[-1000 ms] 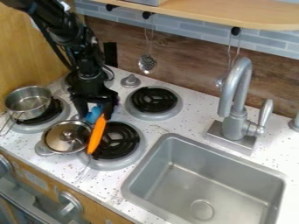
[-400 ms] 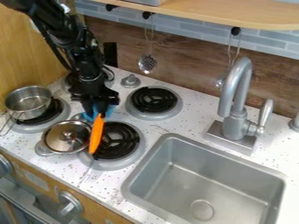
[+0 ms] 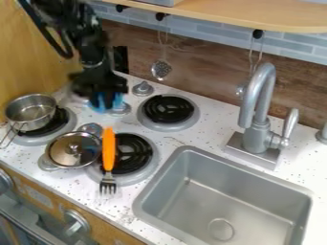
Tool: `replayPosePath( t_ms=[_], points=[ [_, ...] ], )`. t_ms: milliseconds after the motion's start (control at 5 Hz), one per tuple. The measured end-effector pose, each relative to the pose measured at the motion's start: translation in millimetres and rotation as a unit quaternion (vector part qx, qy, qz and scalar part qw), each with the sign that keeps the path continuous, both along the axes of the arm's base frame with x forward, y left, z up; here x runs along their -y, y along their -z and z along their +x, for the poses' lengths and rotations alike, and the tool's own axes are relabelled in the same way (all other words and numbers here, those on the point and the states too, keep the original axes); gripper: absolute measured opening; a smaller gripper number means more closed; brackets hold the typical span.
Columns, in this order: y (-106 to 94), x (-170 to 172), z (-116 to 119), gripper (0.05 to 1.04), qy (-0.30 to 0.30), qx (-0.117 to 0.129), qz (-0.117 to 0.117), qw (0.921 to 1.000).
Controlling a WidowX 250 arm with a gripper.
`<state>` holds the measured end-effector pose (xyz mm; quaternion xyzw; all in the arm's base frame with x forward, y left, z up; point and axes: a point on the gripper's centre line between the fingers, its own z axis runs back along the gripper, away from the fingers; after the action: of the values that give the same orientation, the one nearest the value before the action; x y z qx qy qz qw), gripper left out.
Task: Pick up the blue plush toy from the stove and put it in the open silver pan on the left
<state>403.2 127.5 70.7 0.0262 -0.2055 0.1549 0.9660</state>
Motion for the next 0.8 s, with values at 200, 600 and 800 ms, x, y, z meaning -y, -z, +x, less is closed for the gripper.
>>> replayPosePath(
  t_ms=[200, 600, 800],
  points=[
    [-26.0, -24, -19, 0.328, -0.044, 0.029, 0.009, 0.9986],
    [-37.4, -87, -70, 0.328, -0.141, 0.041, 0.022, 0.989],
    [-38.2, -104, -78, 0.328, -0.156, 0.043, 0.037, 0.9862]
  ],
)
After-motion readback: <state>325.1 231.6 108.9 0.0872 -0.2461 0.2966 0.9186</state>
